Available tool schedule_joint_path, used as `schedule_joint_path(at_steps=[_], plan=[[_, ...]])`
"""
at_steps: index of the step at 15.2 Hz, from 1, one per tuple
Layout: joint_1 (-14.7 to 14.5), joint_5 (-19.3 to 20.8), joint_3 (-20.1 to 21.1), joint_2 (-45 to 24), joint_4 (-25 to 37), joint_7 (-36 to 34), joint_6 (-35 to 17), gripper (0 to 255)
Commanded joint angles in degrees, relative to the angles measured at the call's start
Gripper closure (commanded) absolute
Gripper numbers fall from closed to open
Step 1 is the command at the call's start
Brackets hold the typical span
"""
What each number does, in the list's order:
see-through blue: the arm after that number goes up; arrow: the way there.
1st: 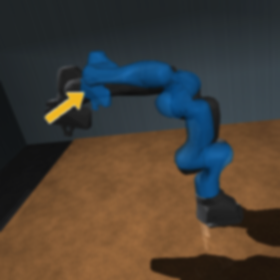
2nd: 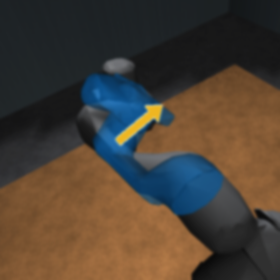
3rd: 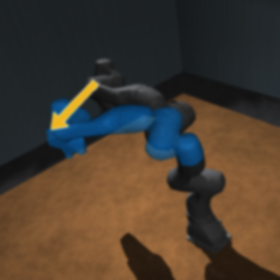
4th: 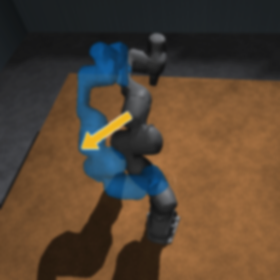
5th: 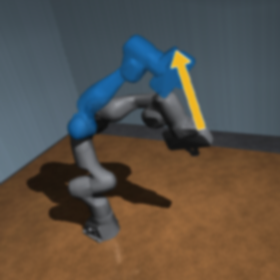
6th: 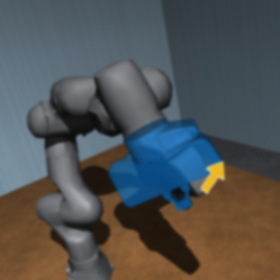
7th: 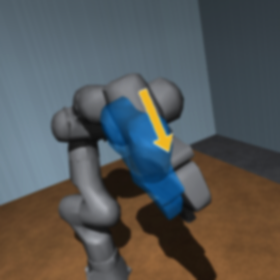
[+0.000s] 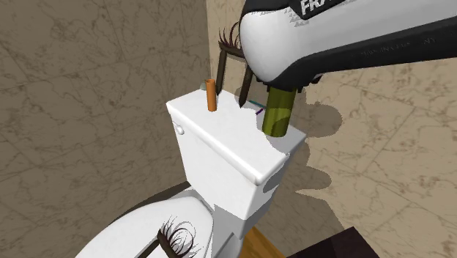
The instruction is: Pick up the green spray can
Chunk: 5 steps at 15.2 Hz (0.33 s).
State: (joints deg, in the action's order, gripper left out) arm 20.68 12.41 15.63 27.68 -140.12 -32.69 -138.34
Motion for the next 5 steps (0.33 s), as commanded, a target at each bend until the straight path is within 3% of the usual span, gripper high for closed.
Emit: schedule_joint_path(at_steps=[1,5], plan=[[-0.2,-0.4,-0.2,0.4,1.3,0.6,1.6,255],[-0.4,-0.8,-0.5,0.7,2.7,1.2,3.3,255]])
